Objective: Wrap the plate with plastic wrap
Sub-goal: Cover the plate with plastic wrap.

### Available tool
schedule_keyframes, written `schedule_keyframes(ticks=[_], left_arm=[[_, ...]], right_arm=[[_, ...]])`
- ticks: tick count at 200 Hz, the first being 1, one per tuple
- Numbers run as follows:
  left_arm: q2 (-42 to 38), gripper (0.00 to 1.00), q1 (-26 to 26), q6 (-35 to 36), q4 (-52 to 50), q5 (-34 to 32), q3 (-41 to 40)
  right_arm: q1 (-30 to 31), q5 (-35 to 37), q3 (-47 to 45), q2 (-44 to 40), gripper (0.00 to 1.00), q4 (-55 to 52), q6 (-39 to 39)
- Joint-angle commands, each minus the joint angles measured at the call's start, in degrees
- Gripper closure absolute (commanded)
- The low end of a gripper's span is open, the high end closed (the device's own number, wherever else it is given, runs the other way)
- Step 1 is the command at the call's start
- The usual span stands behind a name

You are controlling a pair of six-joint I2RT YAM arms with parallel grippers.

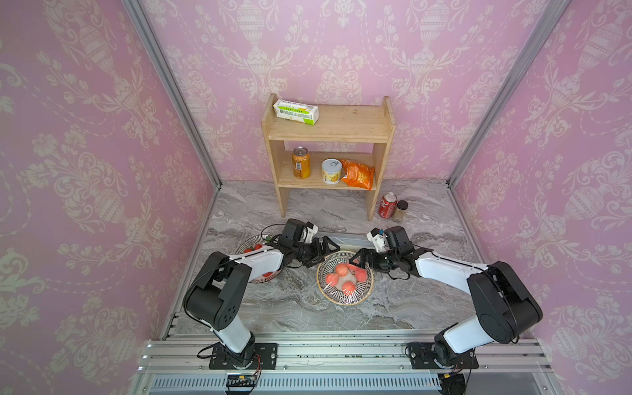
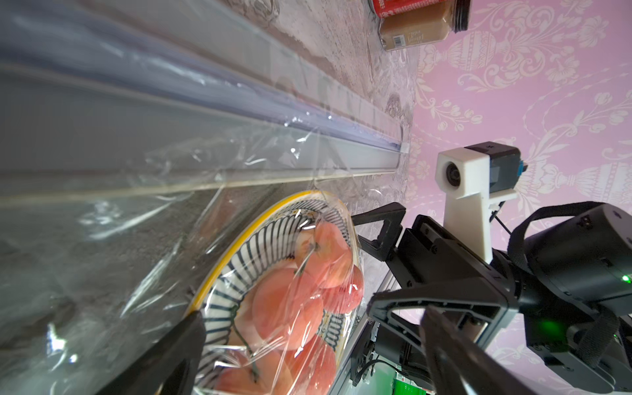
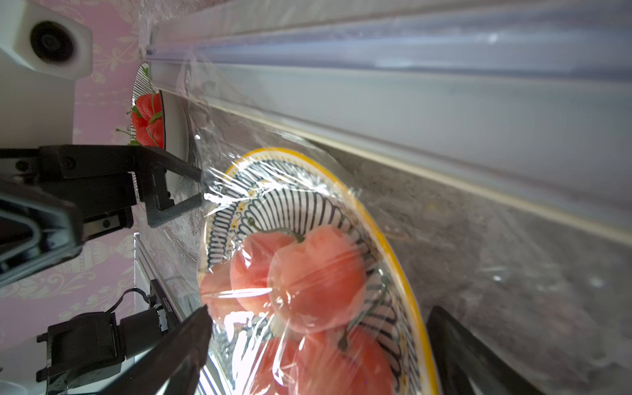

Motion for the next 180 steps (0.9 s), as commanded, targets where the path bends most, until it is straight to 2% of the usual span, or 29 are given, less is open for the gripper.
schedule_keyframes(ticks=[1,40,81,97,118,140,160,180], left_arm=[[-0.08,0.01,-0.14,0.84,-2.42,-0.04,-0.93],[-1.5,0.01,-0.14,3.38,-6.69,-1.13,-0.93],[-3.22,0.01,1.89,10.43,-17.76,-4.53,3.59],[-3.98,0.01,2.62,13.1,-21.82,-6.37,5.72],[-5.26,0.01,4.07,14.72,-24.52,-7.57,7.3],[-8.22,0.01,5.57,14.95,-25.28,-7.67,7.77],[-11.06,0.01,6.76,14.77,-26.84,-7.91,7.6],[-13.09,0.01,6.99,14.96,-29.58,-8.8,6.24]], right_arm=[[1.3,0.45,-1.89,-1.82,0.0,0.47,4.47],[4.2,0.01,-4.67,-3.53,0.0,3.33,10.71],[10.74,0.32,-7.1,-4.82,0.0,4.3,16.71],[11.56,0.26,-8.61,-7.15,0.0,3.53,17.7],[11.07,3.44,-6.37,-11.23,0.0,-7.23,12.55],[7.47,5.31,-1.96,-13.53,0.0,-16.41,5.82],[5.43,5.02,2.41,-12.83,0.0,-16.52,1.65],[5.27,3.68,6.65,-8.15,0.0,-12.19,-0.83]])
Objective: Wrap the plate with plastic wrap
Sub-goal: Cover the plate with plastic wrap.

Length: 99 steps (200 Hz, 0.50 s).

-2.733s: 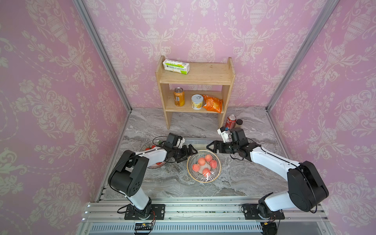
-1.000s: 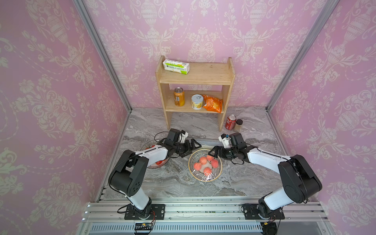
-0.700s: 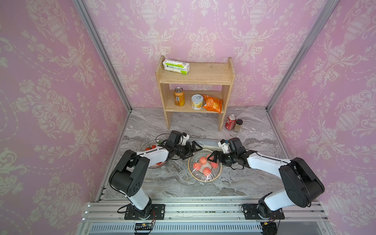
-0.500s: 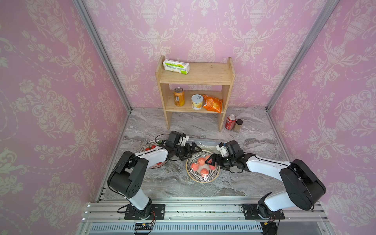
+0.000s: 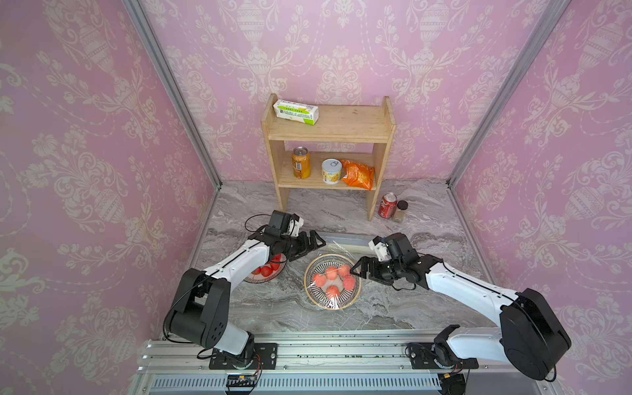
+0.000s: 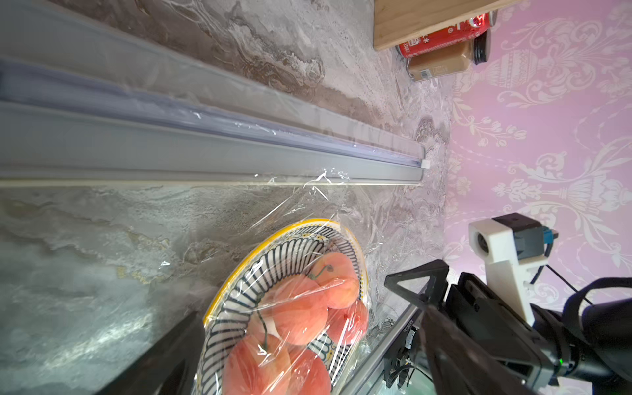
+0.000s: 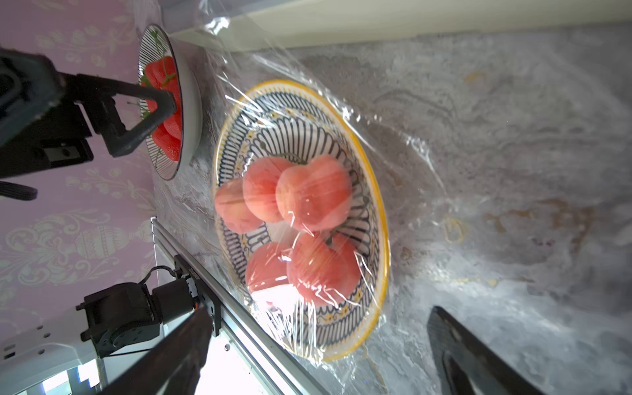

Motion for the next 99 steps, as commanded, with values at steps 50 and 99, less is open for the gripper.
schedule_keyframes(ticks=[50,99], left_arm=[[-7.56,0.01,0.48,-2.62,-3.64,-1.88,-10.4],[-9.74,0.01,0.42,-5.82,-0.72,0.13,-17.13]], right_arm=[[1.48,0.86,9.34,14.0,0.0,7.95,-6.27],[1.66,2.3,8.38,17.81,0.0,9.91,-7.07]])
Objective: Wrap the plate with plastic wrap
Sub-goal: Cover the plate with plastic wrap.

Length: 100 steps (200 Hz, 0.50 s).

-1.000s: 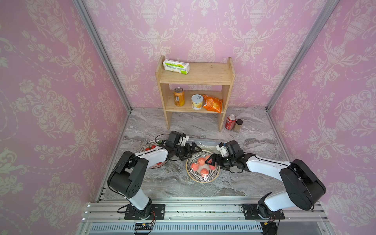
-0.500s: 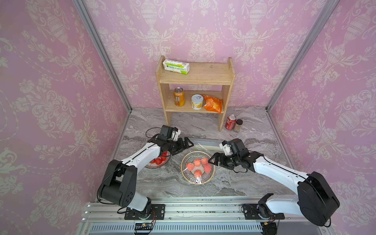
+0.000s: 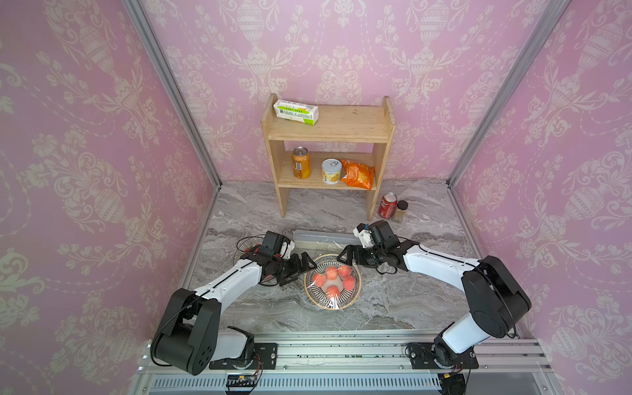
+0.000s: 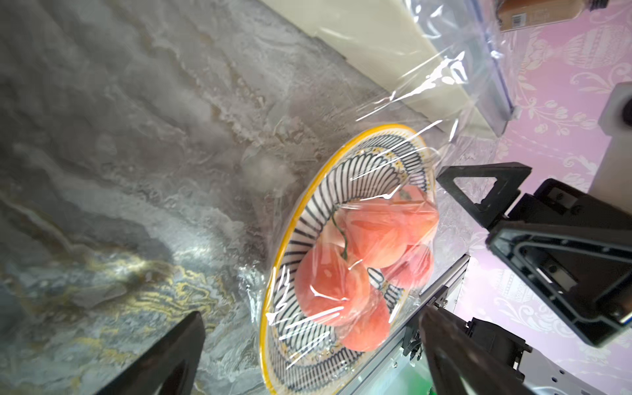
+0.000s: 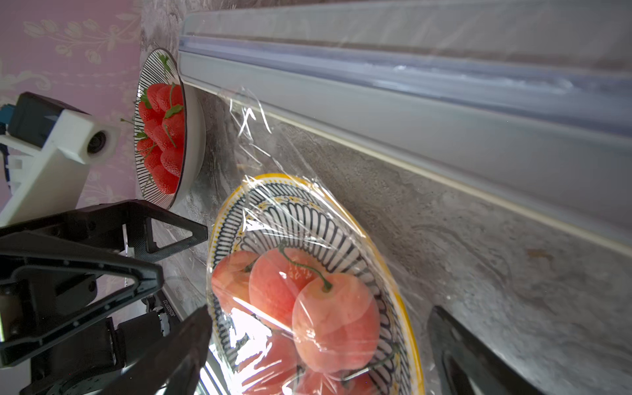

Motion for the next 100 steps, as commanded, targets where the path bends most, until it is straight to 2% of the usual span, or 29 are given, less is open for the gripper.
schedule_keyframes(ticks=[1,50,78,100], left_arm=[[-2.0,0.01,0.19,-2.86,1.5,1.13,-1.8],[-1.4,0.01,0.09,-7.11,8.45,4.02,-5.54],[-1.47,0.01,0.11,-7.85,9.59,4.15,-5.71],[-1.83,0.01,0.08,-8.24,10.23,4.24,-5.79]], right_arm=[[0.24,0.67,-0.31,1.4,0.0,1.98,-1.59],[0.54,-2.9,-2.89,4.11,0.0,7.61,0.67],[1.88,-6.12,-5.61,3.09,0.0,13.02,7.84],[4.25,-6.04,-7.91,1.32,0.0,15.53,11.86]])
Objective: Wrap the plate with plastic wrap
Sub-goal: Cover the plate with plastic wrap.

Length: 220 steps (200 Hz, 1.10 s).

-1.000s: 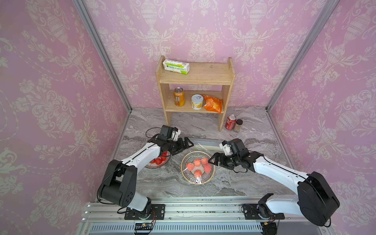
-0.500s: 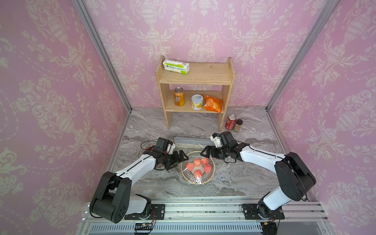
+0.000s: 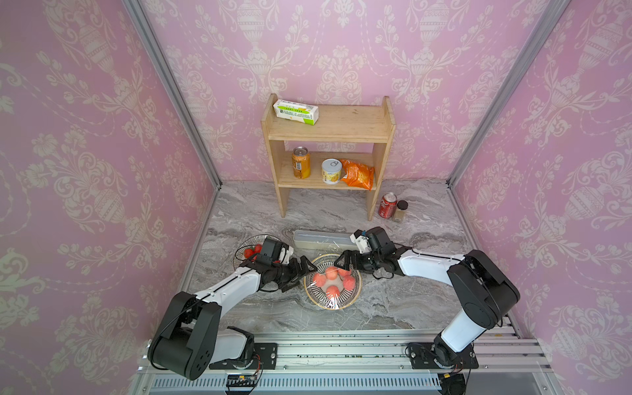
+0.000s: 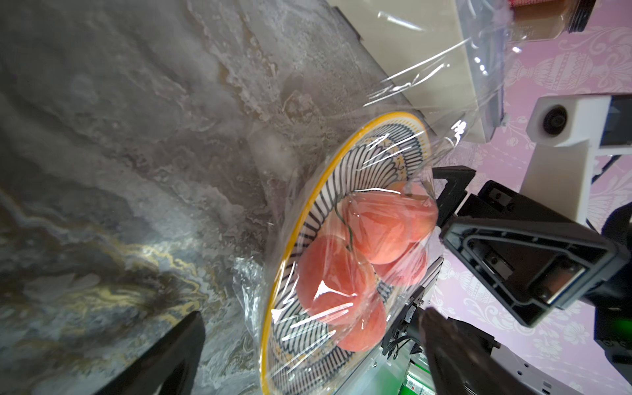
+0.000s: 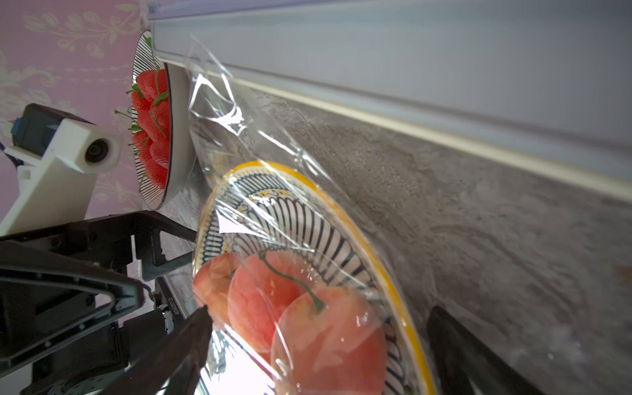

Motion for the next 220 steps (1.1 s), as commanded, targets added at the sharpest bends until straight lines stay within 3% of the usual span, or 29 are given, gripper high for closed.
schedule_keyframes(ticks=[1,48,74,95,113,153,220], left_arm=[[-0.58,0.01,0.14,-1.53,1.81,1.35,-0.52],[-0.35,0.01,0.14,-0.47,-0.02,-0.09,0.39],[-1.49,0.01,0.33,4.84,-8.91,-5.37,3.33],[-3.05,0.01,1.53,4.95,-10.24,-3.98,3.21],[-4.2,0.01,1.9,3.78,-9.61,-2.0,2.35],[-6.8,0.01,2.04,0.99,-7.98,0.47,-1.6],[-6.58,0.07,3.3,0.49,-7.81,-0.03,-5.07]], right_arm=[[2.43,-2.11,-2.39,-2.29,0.0,4.55,6.14],[6.94,-0.94,-5.66,-4.91,0.0,4.09,11.23],[6.03,6.75,-2.2,-10.84,0.0,-14.42,0.88],[4.67,8.81,2.05,-15.01,0.0,-21.8,-7.65],[4.66,5.02,4.34,-15.56,0.0,-16.65,-10.48],[7.34,-0.86,7.98,-7.96,0.0,-0.49,-8.97],[8.66,-0.35,14.03,4.64,0.0,3.89,-9.88]])
